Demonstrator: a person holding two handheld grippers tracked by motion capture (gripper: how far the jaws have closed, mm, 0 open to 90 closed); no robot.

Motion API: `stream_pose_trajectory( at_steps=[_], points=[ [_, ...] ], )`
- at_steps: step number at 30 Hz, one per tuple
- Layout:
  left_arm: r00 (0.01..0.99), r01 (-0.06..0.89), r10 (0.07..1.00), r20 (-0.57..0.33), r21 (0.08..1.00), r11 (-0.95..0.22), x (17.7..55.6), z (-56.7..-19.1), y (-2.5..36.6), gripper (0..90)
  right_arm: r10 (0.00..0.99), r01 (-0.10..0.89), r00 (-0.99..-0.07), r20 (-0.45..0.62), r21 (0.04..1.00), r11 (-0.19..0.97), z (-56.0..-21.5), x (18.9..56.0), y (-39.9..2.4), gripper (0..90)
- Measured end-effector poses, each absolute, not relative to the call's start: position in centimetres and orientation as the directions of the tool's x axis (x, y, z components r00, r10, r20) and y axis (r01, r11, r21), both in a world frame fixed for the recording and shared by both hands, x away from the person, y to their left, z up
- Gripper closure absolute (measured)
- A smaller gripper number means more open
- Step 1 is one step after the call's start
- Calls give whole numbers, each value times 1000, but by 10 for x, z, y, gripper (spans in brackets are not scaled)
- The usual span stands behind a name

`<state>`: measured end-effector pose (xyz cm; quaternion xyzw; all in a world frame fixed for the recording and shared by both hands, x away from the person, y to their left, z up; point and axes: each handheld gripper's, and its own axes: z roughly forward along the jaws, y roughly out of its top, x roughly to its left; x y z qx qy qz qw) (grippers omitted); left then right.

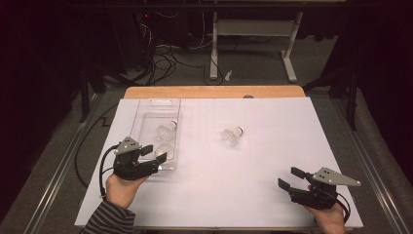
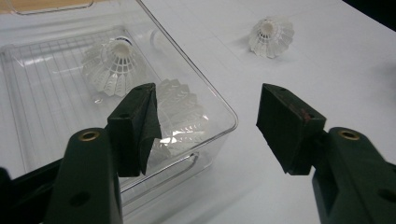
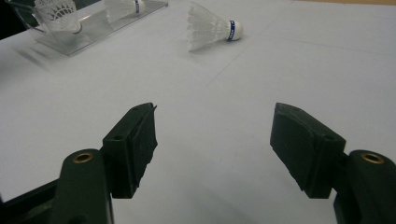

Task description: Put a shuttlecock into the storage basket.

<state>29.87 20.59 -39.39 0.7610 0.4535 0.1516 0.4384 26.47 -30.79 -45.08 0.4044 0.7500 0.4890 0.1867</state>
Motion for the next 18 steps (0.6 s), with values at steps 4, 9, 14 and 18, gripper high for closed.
stream_pose_trajectory(
  at_steps=[4, 9, 14, 18],
  points=[
    [543, 555, 822, -169, 807, -201, 297, -395, 207, 391, 790, 425, -602, 117, 884, 194, -451, 265, -308, 318],
    [543, 549, 823, -167, 812, -197, 294, -396, 209, 391, 791, 427, -601, 118, 883, 193, -451, 266, -308, 318],
    [543, 546, 823, -166, 815, -196, 290, -396, 210, 390, 790, 426, -602, 116, 884, 195, -451, 265, -308, 318],
    [543, 542, 823, -167, 818, -191, 288, -397, 211, 389, 791, 428, -600, 119, 883, 192, -451, 266, -308, 318]
  ],
)
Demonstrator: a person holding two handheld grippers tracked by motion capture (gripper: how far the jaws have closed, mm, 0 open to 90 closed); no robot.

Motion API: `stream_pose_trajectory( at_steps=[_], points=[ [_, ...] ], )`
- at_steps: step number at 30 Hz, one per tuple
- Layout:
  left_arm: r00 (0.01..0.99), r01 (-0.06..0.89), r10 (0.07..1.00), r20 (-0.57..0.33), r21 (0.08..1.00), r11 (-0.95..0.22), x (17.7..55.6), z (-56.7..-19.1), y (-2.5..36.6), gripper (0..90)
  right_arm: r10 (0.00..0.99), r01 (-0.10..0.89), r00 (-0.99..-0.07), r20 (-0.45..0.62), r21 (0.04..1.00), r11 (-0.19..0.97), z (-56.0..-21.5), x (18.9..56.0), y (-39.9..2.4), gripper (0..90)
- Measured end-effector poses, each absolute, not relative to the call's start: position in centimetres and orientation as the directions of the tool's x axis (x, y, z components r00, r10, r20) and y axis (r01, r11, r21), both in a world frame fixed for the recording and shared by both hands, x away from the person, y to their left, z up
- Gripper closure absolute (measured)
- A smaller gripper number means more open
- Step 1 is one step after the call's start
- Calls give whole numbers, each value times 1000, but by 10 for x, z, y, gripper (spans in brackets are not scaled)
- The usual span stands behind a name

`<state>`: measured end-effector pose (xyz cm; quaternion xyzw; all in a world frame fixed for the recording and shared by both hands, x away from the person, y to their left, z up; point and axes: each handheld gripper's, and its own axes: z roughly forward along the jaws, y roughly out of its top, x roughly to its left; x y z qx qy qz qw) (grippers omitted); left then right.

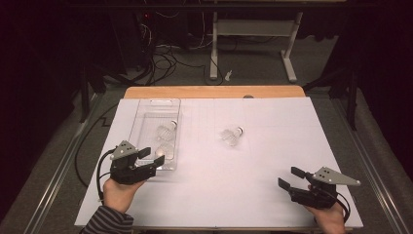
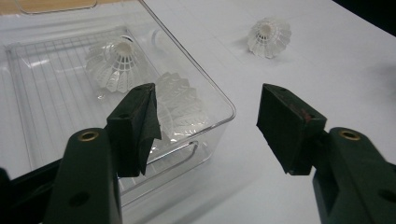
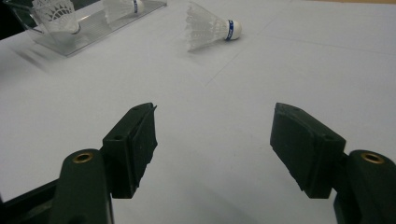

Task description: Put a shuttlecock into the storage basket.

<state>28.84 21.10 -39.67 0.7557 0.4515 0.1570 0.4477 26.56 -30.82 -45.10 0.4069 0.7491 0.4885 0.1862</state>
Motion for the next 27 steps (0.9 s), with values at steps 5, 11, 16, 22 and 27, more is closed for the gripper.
stream_pose_trajectory(
  at_steps=[5, 11, 16, 22, 27],
  points=[
    [543, 540, 822, -171, 821, -186, 288, -400, 212, 388, 793, 427, -598, 116, 883, 193, -451, 265, -308, 318],
    [550, 536, 818, -169, 823, -191, 286, -402, 210, 388, 796, 428, -595, 116, 883, 192, -451, 265, -309, 318],
    [552, 537, 816, -174, 823, -187, 285, -406, 209, 388, 797, 431, -593, 118, 882, 190, -451, 265, -309, 318],
    [555, 544, 811, -184, 818, -187, 281, -413, 207, 389, 796, 430, -594, 118, 882, 190, -451, 265, -309, 318],
    [555, 544, 810, -191, 820, -179, 279, -417, 207, 389, 796, 432, -593, 119, 882, 190, -451, 266, -309, 318]
  ],
)
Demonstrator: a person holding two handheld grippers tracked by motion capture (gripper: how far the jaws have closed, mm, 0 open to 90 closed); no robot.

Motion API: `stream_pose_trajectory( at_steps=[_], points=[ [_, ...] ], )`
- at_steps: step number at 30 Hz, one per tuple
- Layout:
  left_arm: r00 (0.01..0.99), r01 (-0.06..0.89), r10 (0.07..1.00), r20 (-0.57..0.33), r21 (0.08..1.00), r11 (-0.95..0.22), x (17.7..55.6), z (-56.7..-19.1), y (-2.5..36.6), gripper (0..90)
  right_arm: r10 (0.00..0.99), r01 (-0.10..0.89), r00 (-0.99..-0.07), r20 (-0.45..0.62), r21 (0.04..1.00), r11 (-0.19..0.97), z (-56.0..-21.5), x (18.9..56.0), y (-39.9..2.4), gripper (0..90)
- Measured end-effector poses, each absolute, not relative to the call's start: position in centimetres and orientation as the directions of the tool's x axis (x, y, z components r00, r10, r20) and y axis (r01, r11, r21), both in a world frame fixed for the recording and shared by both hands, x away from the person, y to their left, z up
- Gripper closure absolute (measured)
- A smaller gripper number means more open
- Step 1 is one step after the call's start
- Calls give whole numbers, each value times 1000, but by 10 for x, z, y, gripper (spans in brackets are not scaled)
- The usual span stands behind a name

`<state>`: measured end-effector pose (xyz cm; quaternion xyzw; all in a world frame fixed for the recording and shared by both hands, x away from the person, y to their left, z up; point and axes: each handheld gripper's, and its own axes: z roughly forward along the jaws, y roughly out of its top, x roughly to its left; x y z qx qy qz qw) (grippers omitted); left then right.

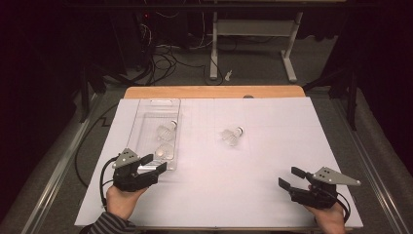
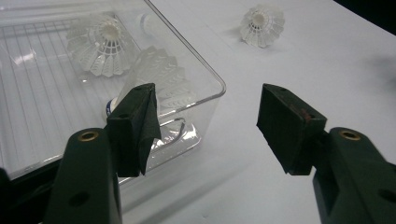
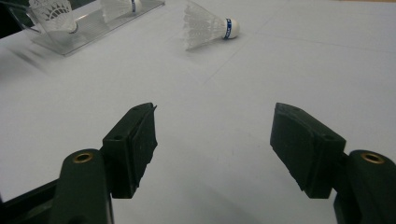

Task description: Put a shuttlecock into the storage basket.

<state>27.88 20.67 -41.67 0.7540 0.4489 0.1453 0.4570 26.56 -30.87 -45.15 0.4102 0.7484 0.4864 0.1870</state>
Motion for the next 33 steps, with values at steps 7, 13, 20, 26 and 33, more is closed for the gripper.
stream_pose_trajectory(
  at_steps=[7, 13, 20, 26, 33],
  points=[
    [569, 538, 801, -185, 821, -192, 278, -419, 201, 389, 794, 430, -596, 118, 882, 191, -451, 265, -309, 318],
    [574, 529, 799, -178, 825, -196, 276, -419, 198, 389, 791, 428, -600, 115, 882, 197, -451, 264, -308, 318],
    [588, 523, 790, -176, 827, -206, 276, -418, 193, 390, 792, 427, -600, 115, 883, 196, -451, 263, -309, 318],
    [598, 522, 783, -172, 825, -217, 277, -418, 188, 391, 791, 426, -601, 114, 883, 197, -451, 263, -308, 318],
    [606, 522, 776, -175, 823, -222, 280, -418, 183, 392, 792, 426, -600, 114, 883, 196, -451, 263, -309, 318]
  ],
)
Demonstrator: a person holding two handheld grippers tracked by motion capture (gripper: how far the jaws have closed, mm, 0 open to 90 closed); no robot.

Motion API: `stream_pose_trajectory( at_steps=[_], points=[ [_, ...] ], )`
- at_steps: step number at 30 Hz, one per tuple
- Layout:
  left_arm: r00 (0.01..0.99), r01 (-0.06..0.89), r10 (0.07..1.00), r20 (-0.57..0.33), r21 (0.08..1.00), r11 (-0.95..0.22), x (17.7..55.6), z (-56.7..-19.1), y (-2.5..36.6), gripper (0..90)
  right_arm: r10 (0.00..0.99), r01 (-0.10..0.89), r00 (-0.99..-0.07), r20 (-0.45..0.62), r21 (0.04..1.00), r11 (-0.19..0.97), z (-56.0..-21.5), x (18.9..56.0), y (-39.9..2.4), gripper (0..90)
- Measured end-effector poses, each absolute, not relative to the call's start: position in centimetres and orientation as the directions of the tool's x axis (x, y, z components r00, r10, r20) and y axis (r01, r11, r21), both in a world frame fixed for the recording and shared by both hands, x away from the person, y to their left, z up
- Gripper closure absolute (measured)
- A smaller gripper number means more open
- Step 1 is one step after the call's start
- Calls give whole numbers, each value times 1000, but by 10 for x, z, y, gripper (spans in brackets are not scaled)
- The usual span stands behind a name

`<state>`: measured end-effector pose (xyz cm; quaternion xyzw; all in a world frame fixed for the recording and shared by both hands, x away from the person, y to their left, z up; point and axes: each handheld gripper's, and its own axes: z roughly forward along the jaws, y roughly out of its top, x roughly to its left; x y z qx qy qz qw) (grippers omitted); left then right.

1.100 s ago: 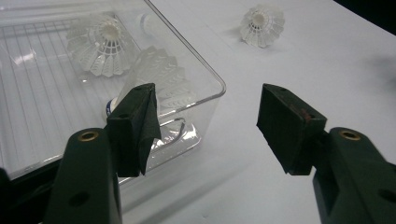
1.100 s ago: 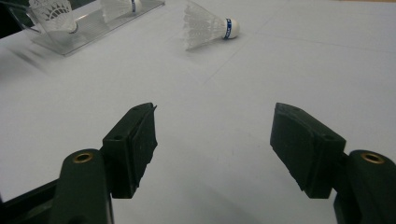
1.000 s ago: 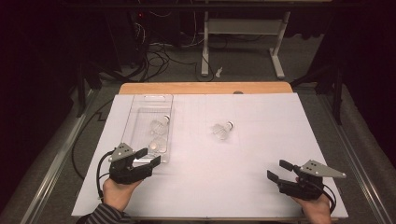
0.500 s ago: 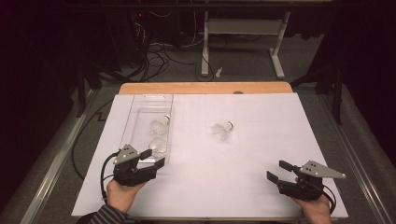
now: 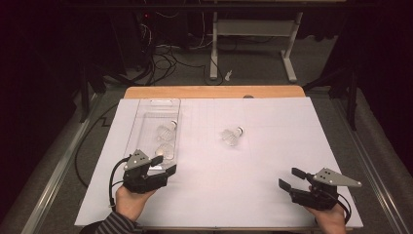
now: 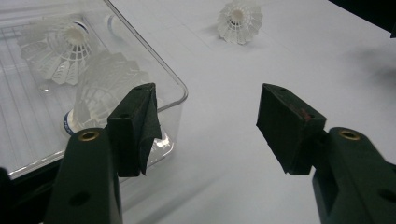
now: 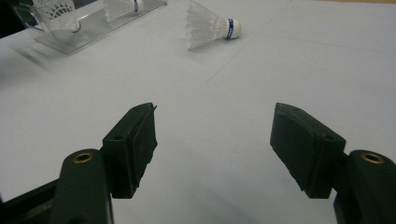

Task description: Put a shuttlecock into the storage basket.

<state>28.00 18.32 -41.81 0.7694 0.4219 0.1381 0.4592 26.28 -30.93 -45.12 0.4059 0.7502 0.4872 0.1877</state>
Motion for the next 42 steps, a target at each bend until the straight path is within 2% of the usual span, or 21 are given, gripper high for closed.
stream_pose_trajectory(
  at_steps=[42],
  points=[
    [655, 511, 735, -177, 820, -257, 292, -412, 157, 398, 793, 424, -600, 111, 884, 197, -451, 263, -309, 320]
  ],
)
